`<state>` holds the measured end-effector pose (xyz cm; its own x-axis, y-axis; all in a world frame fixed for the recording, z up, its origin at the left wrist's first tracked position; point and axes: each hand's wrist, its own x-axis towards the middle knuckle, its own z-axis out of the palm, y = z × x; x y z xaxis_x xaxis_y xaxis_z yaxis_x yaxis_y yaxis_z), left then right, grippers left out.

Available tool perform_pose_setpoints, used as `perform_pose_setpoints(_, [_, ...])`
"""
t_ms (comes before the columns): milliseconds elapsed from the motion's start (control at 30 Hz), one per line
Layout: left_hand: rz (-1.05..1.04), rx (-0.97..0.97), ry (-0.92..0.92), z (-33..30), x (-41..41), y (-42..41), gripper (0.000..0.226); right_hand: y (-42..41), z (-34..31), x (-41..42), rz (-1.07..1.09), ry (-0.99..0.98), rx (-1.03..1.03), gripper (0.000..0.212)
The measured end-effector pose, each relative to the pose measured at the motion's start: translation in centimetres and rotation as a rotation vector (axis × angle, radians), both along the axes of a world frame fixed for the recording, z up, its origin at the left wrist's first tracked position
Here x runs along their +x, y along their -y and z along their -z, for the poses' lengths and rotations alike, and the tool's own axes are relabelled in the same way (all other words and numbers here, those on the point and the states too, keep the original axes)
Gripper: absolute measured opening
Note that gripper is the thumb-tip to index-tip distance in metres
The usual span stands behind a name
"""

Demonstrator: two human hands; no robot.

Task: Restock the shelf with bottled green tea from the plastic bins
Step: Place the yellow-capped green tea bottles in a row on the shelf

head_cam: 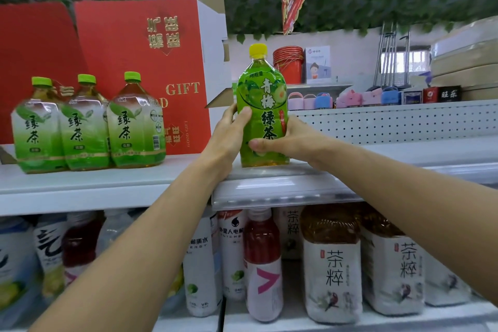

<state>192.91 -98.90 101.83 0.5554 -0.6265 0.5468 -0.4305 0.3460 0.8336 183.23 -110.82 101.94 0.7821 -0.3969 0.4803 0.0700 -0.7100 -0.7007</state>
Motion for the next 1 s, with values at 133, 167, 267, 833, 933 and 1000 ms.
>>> perform_pose_setpoints(133, [-0.184,-0.016,0.18,0.0,-1.5,-1.0,0.05,-1.3,-0.3,-1.3,0.198,-0.001,-0.127,0.104])
perform_pose_setpoints(167, [-0.273,0.002,0.294,0.0,-2.1,-1.4,0.057,-1.9,-0.4,-2.2,0.262,-0.01,-0.202,0.094])
perform_pose_setpoints(267, [-0.536,0.04,0.556,0.7,-4.2,-3.0,0.066,-3.1,-0.3,-5.3,0.361,0.058,-0.403,0.074])
perform_pose_setpoints(833, [-0.252,0.217,0.688,21.9,-27.9,2.3,0.054,3.5,22.1,-33.7,0.568,0.049,-0.656,0.048])
perform_pose_setpoints(933, [-0.094,0.399,0.564,27.3,-32.7,5.1,0.054,6.5,26.8,-39.8,0.585,-0.118,-0.507,0.046])
perform_pose_setpoints(1000, [-0.003,0.512,0.478,31.2,-36.0,6.7,0.054,8.5,30.1,-43.7,0.605,-0.251,-0.4,0.049])
